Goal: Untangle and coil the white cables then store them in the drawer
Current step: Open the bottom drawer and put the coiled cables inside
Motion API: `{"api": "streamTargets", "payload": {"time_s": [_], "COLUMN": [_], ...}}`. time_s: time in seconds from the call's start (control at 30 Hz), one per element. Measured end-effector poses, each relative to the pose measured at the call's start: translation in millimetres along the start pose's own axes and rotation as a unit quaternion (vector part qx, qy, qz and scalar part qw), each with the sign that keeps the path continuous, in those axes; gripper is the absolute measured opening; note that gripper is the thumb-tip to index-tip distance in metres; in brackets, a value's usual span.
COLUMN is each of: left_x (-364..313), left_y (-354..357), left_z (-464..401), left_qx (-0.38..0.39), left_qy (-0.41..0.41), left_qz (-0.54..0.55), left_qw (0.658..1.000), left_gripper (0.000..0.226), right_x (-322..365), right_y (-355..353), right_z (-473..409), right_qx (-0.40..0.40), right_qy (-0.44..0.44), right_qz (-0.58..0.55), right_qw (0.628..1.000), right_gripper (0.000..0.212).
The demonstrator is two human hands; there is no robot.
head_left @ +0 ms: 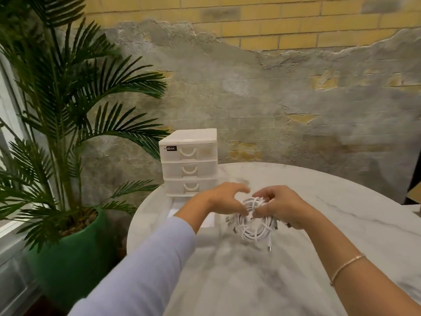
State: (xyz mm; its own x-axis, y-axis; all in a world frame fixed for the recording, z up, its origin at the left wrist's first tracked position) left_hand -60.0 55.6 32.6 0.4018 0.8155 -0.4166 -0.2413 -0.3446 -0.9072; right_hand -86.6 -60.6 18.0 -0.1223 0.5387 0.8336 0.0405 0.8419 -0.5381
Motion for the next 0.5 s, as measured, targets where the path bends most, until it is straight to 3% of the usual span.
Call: {"api": "streamTargets", "payload": {"time_s": [0.17,0.27,0.37,0.5], "left_x": [29,47,71,109], "left_y": [-1,-12,-29,-44], "left_z": [10,18,28,42], "left_qx": [0.08,0.071,0.011,-0.069], "left_qy": [-0.044,-0.069,-0.105,-0.159], "left_qz": [0.239,0.307,0.366,0.395], "left_qw": [0.967,0.946,0.924,0.902], "left_gripper": [0.007,0.004,0.009,0.014], "right_x": [37,42,49,55], "right_y": [1,6,20,66], "right_z": [-7,-18,-28,-40], "right_qx": [0.024,-0.016,-0.05,0.021], "right_qy": [-0.039,-0.036,-0.034,-0.008], "right_qz": [-0.126,-0.187,-0.189,-0.195], "right_qw": [0.991,0.982,0.98,0.981], "right_gripper": [0.038,0.037,0.038,0.076]}}
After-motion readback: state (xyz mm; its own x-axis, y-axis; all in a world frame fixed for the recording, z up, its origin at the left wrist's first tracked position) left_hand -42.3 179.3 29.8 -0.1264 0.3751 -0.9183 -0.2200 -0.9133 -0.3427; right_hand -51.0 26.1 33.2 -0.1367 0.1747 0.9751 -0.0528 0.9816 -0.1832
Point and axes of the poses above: each hand's wrist, its own z-axis away from the middle knuckle, its own y-axis out of the palm, x = y × z, the point moved 8 cm from there along -z, towards the middle knuckle, and after that the axes turned 6 degrees about -y, right-handed, at the moved point
